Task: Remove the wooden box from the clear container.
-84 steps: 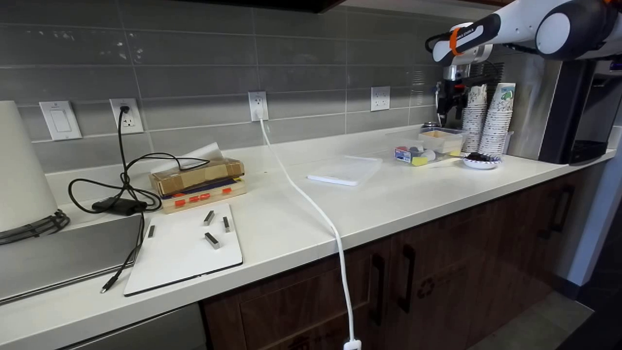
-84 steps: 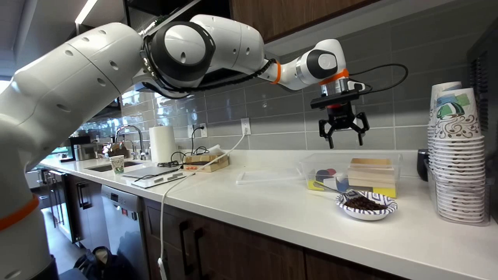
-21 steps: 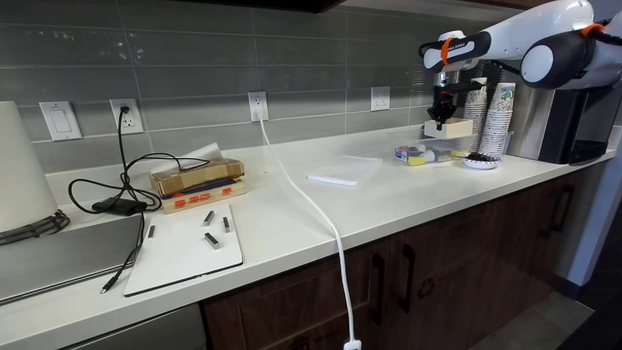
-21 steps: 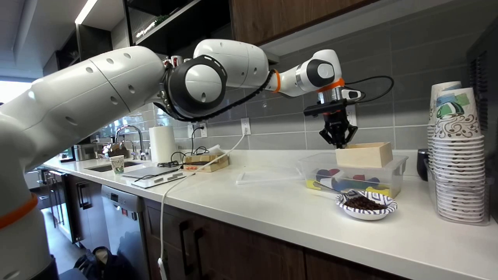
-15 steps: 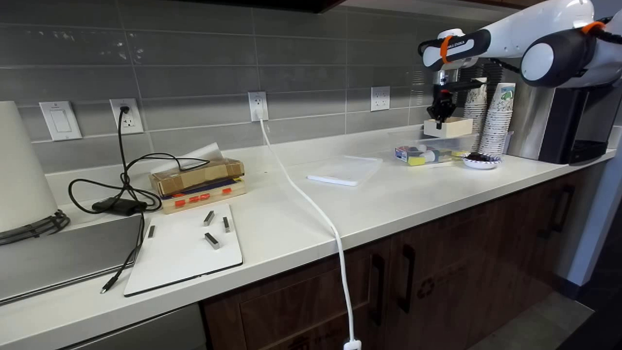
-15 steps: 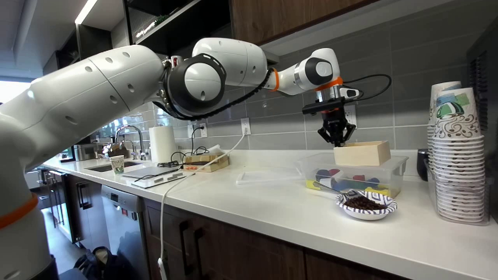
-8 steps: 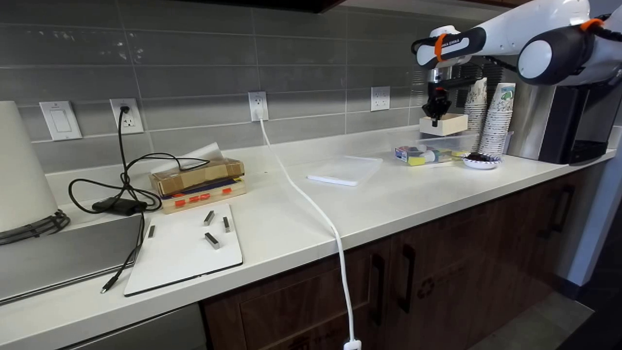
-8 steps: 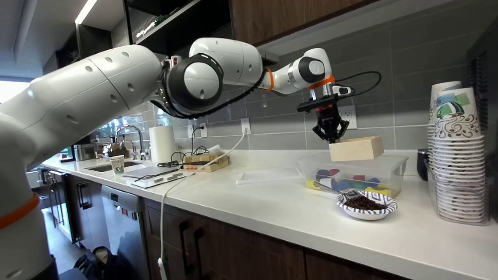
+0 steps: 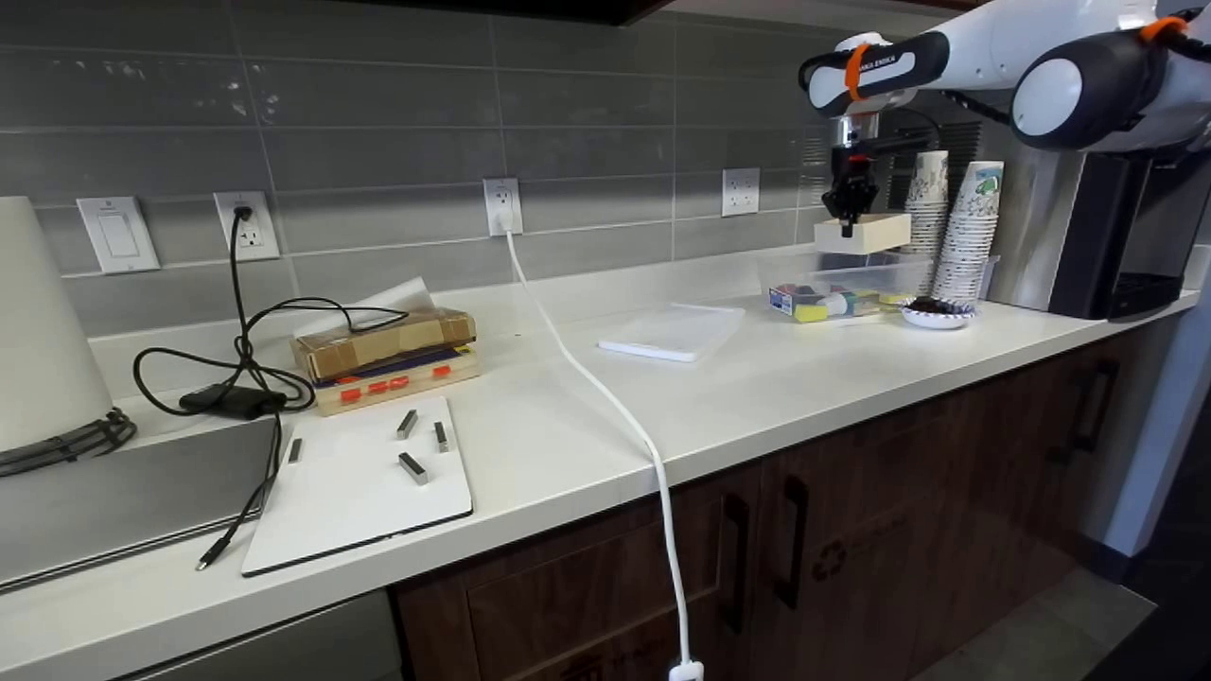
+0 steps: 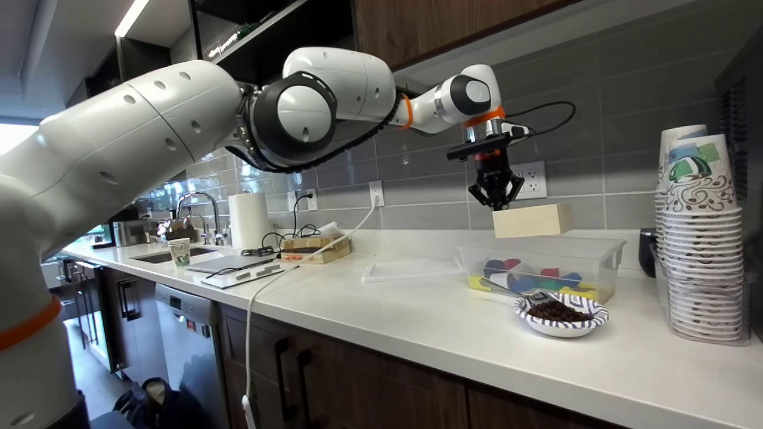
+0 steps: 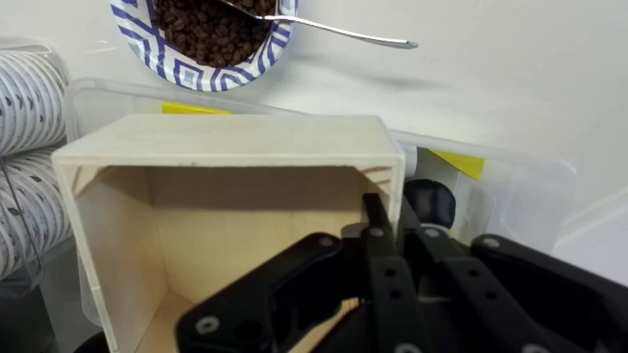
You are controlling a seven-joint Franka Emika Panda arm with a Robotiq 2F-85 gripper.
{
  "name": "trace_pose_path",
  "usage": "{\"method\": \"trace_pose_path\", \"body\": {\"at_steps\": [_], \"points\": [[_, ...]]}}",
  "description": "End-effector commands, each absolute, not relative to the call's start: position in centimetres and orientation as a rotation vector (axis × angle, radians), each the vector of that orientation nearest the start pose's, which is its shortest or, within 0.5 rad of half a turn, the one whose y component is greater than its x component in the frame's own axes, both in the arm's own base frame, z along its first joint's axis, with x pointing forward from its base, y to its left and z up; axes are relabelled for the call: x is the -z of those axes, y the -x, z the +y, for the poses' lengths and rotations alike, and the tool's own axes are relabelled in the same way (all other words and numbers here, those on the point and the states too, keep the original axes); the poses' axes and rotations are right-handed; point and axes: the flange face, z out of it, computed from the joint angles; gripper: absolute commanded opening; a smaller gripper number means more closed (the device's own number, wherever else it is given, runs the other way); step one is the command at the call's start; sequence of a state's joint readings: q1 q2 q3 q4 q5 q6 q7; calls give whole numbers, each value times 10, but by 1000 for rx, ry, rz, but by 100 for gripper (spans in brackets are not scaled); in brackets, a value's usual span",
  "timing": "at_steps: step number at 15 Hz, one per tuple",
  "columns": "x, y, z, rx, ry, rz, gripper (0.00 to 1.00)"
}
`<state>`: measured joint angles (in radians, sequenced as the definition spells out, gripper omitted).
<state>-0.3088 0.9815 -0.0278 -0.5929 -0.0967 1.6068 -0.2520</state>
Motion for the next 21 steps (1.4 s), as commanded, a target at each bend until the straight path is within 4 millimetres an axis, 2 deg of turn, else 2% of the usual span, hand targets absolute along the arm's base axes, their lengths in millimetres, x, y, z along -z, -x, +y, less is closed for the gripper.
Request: {"method": "trace_pose_path", "body": {"at_steps": [1,9,14,21], "points": [[-427,-735,-251,-36,3224,121,2],[-419,-732,-244,-36,3176,169,2],[-425,-726,-240,-1,3154,246,2],[-421,-709,-234,50,3140,297,2]]}}
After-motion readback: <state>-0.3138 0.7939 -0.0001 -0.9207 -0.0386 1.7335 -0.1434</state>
